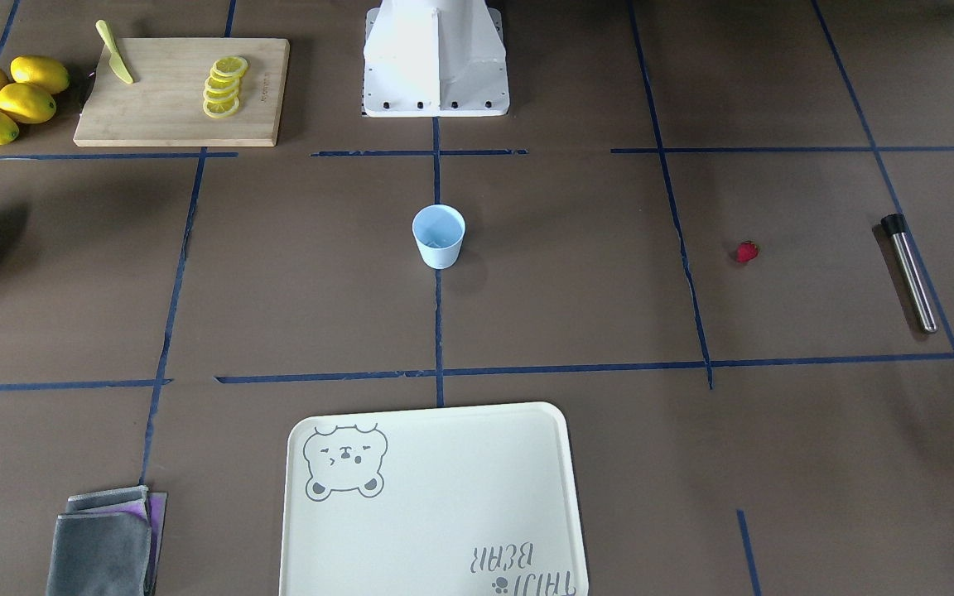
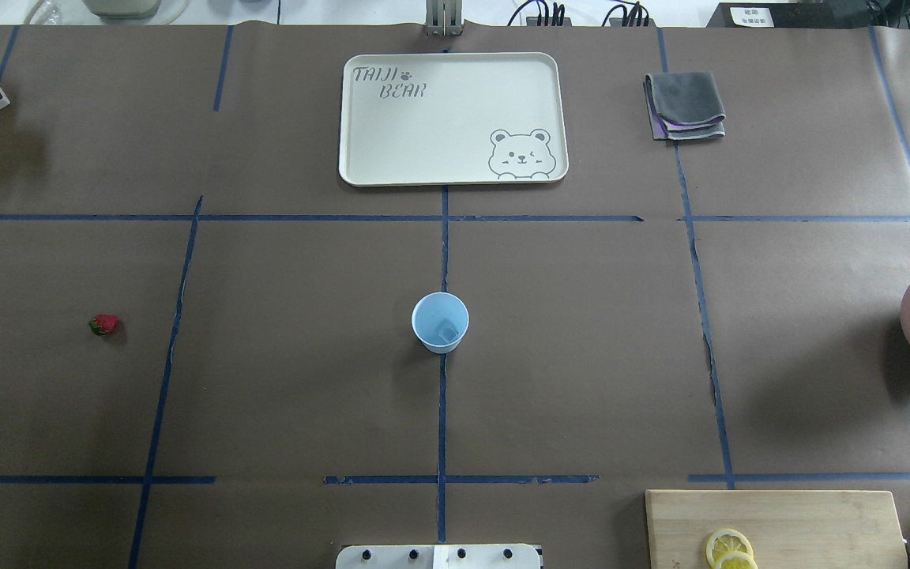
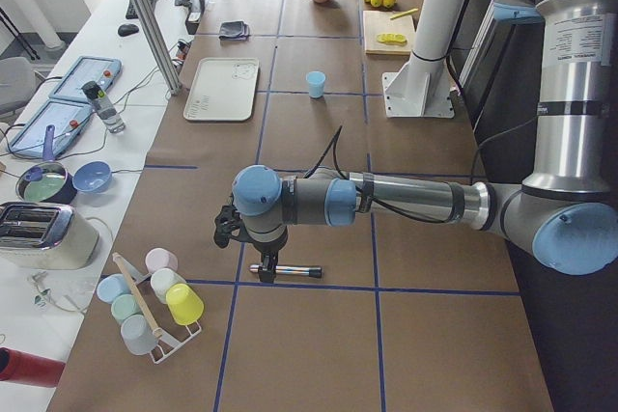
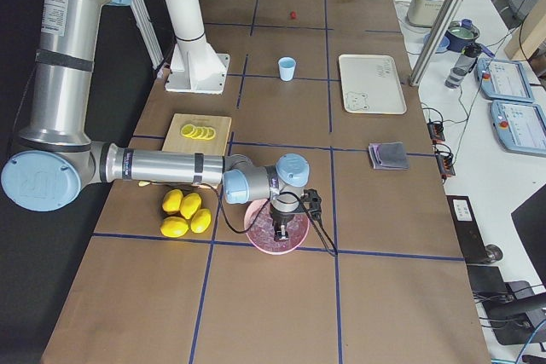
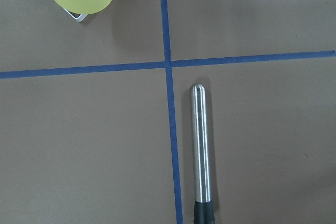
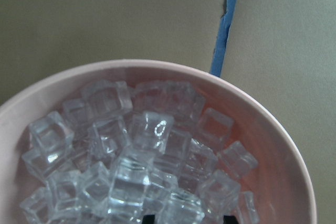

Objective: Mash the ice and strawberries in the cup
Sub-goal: 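Grasp another ice cube from the pink bowl with the right gripper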

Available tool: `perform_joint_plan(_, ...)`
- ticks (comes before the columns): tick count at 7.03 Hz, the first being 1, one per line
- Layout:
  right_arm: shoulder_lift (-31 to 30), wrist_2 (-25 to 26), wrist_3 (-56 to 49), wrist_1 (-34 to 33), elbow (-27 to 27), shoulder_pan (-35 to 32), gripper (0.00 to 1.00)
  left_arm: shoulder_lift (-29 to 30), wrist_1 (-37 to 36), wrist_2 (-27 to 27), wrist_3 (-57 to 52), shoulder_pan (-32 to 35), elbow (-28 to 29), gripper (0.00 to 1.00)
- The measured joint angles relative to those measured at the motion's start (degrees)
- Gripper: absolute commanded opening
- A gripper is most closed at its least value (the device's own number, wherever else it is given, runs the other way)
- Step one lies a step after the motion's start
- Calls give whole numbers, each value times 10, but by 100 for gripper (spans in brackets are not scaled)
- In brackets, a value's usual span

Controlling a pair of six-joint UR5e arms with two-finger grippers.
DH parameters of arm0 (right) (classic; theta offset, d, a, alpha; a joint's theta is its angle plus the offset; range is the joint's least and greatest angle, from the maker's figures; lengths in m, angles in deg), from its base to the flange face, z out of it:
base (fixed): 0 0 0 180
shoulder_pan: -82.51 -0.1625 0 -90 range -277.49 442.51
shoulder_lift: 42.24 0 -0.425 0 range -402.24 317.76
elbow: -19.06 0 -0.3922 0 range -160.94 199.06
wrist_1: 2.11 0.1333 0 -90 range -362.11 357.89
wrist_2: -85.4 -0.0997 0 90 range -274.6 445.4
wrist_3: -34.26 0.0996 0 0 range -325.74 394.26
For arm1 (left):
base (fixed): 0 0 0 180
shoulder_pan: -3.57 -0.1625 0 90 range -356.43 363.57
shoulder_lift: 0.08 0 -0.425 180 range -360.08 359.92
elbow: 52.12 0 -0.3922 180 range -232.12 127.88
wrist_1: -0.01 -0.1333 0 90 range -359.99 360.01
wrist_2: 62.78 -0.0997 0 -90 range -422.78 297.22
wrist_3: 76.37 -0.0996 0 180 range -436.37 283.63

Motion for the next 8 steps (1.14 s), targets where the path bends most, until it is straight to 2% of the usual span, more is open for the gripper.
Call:
perform_joint_plan(3, 3, 1, 2, 1, -6, 0, 52, 0, -1, 0, 0, 0, 0, 100)
perform_joint_plan(4, 4, 1, 3, 1, -7, 0, 42, 0, -1, 1, 0, 0, 0, 100)
perform_joint_plan(5, 6, 1, 4, 1, -7, 1, 16, 0, -1, 1, 0, 0, 0, 100)
perform_joint_plan(6, 8, 1, 4, 1, -7, 1, 1, 0, 0, 1, 0, 0, 0, 100)
perform_joint_plan(8, 12, 0, -1, 2, -6, 2, 0, -1, 0, 1, 0, 0, 0, 100)
